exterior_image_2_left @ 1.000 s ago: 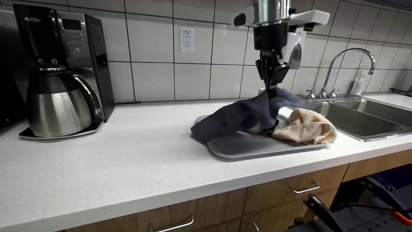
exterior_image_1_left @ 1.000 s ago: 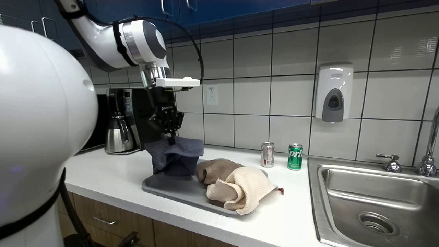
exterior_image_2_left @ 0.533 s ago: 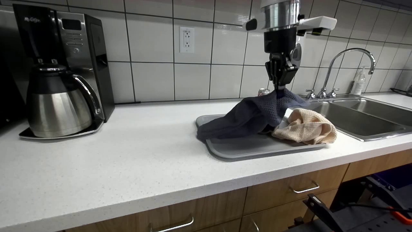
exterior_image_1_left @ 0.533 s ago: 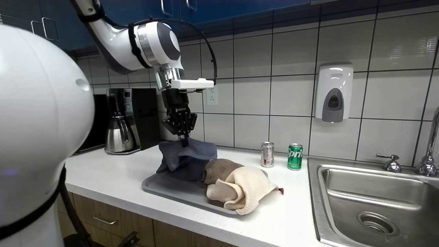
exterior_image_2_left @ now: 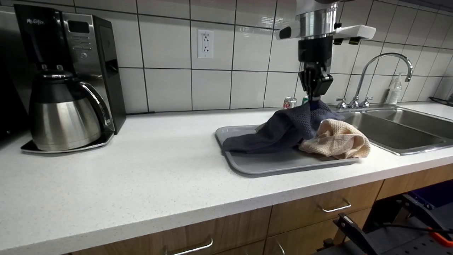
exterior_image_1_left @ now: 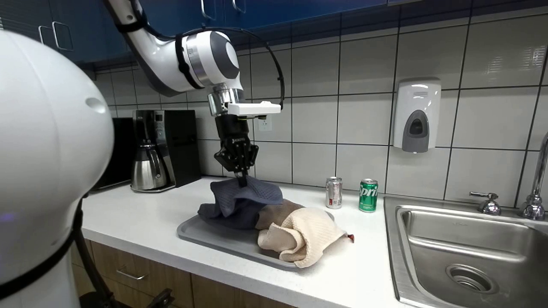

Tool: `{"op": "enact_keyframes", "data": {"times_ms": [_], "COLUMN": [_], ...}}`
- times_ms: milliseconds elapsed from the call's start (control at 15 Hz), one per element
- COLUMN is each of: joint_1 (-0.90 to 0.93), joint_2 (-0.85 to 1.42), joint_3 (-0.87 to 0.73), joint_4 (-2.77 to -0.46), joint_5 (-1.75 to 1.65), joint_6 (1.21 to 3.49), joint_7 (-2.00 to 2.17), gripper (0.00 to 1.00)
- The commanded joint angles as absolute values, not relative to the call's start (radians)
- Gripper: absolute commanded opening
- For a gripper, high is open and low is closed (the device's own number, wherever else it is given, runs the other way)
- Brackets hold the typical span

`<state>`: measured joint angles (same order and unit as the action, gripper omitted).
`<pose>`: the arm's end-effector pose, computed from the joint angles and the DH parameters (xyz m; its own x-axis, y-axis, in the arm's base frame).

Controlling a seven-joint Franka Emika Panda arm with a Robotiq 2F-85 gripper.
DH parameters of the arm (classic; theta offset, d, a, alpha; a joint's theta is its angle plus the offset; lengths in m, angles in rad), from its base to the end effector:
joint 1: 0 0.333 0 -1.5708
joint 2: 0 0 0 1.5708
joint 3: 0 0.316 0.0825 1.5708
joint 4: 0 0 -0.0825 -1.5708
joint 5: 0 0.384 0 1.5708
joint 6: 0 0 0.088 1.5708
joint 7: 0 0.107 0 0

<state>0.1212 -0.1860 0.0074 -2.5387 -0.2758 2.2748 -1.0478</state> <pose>0.4306 0.0489 0.3339 0.2024 0.9551 -0.2162 0.9788 -0.2042 0.0145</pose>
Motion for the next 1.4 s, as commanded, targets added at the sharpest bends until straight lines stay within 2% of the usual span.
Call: {"op": "enact_keyframes", "data": {"times_ms": [0,733,1333], "joint_1": [0.098,0.104,0.095], "joint_2": [-0.18,-0.111,0.059], "joint_3": [0.004,0.012,0.033], "joint_4": [-2.519,-2.479,-2.432], "joint_5": [-0.299,-0.291,-0.314], "joint_6": [2.285,2.291,2.433], "joint_7": [-1.075,-1.075,-1.076], "gripper": [0.01,0.01,0.01]}}
